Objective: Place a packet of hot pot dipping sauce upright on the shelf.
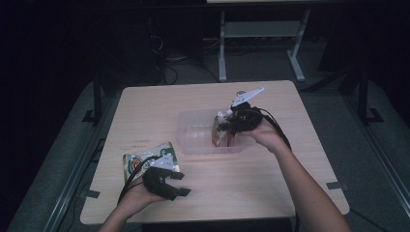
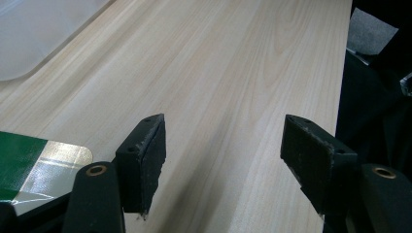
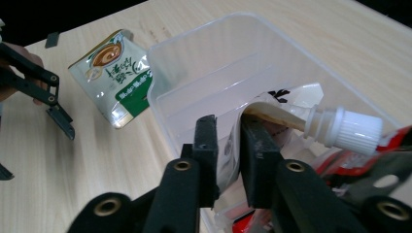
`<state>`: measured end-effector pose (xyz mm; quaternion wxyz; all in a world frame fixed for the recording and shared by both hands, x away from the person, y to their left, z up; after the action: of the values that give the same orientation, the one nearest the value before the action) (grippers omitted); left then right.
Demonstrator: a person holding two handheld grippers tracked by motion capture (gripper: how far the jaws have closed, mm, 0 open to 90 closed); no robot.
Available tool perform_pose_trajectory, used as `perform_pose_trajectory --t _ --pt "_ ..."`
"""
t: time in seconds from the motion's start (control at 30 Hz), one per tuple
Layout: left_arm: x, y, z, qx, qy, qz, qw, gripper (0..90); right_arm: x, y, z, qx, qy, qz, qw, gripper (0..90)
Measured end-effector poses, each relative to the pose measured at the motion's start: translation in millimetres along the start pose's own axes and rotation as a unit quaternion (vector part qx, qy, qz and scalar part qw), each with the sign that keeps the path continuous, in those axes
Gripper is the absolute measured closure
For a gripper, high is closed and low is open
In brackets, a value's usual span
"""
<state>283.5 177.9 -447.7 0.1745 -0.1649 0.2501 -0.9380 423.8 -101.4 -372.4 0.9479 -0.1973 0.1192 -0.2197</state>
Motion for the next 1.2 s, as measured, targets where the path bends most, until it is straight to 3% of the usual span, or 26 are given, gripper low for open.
perform_pose_trajectory --t 0.1,0.47,0.87,1.2 --pt "-0.6 -0.2 0.4 -0.003 0.008 0.000 1.0000 32.8 -1.7 -3.8 0.6 0.006 0.000 -0.002 1.0000 71.2" --pt "-0.4 -1.7 1.1 -0.002 0.003 0.003 1.0000 32.8 -16.7 -23.6 -4.2 0.020 -0.005 -0.002 0.9998 61.7" --pt "-1.5 -1.4 0.7 0.001 0.002 0.005 1.0000 32.8 -38.8 -37.9 -26.1 0.022 -0.020 0.000 0.9995 56.6" --pt "-4.8 -4.3 0.1 -0.003 0.009 0.010 0.9999 32.8 -54.0 -43.5 -56.8 -0.003 -0.023 -0.011 0.9997 50.9"
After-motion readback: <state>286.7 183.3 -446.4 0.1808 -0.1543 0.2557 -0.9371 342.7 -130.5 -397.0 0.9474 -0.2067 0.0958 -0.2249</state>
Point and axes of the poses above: each handheld gripper's, and its own axes: y roughly forward along the jaws, z roughly out of its top, x roughly to its right, the point moved 2 cm from there along y, roughly forward along the jaws, and after that the axes turned 14 degrees about x, right-handed, at the moved point
